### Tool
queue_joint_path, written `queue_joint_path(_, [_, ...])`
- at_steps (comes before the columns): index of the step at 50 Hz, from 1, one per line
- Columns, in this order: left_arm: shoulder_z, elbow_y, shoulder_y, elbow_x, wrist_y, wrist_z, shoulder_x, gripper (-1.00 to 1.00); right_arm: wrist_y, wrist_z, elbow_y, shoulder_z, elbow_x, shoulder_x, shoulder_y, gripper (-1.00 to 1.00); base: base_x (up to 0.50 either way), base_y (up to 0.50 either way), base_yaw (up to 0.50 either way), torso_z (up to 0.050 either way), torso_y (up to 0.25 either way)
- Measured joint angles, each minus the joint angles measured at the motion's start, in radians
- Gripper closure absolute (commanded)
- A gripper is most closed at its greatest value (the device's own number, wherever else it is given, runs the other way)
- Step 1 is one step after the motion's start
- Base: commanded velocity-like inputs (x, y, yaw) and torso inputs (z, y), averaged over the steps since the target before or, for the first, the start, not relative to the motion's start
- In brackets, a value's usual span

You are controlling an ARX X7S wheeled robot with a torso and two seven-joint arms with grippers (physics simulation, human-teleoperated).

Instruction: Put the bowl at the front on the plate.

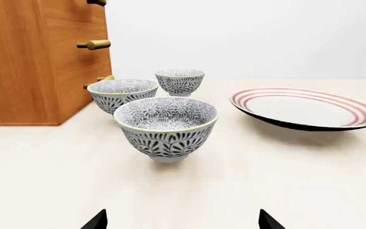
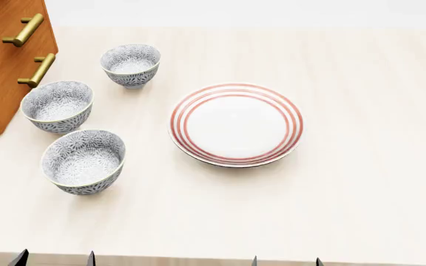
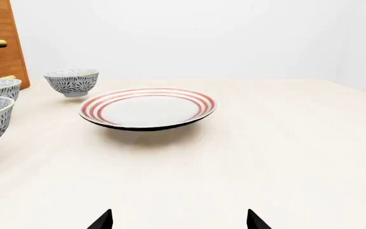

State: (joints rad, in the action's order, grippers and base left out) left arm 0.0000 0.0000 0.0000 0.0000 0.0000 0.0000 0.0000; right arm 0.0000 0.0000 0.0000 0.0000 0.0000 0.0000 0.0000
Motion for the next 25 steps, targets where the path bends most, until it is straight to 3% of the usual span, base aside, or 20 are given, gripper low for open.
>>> queue_joint_path(4, [0.024,0.026,0.009,-0.02,-0.03,-0.016,-0.014,-1.0,0.04,0.006,-0.036,-0.015,0.016,0.008,-0.008,-1.0,0.0,0.0,0.0,0.0,0.0])
queue_joint_path(8, [0.036,0.11,-0.016,-0.059,-0.145,-0.024,-0.038,-1.0,0.187,0.018,-0.138,-0.029,0.031,0.021,0.028,-1.0,0.0,0.0,0.0,0.0,0.0])
queue_joint_path(13, [0.043,0.298,-0.11,-0.112,-0.416,-0.039,-0.078,-1.0,0.472,0.035,-0.331,-0.028,0.069,0.032,0.156,-1.0,0.0,0.0,0.0,0.0,0.0])
queue_joint_path(18, [0.017,0.473,-0.308,-0.185,-0.76,-0.046,-0.106,-1.0,0.757,0.051,-0.474,-0.005,0.115,0.037,0.365,-1.0,0.0,0.0,0.0,0.0,0.0])
queue_joint_path(25, [0.007,0.592,-0.559,-0.25,-1.074,-0.048,-0.142,-1.0,0.974,0.058,-0.542,0.003,0.156,0.053,0.608,-1.0,0.19,0.0,0.0,0.0,0.0])
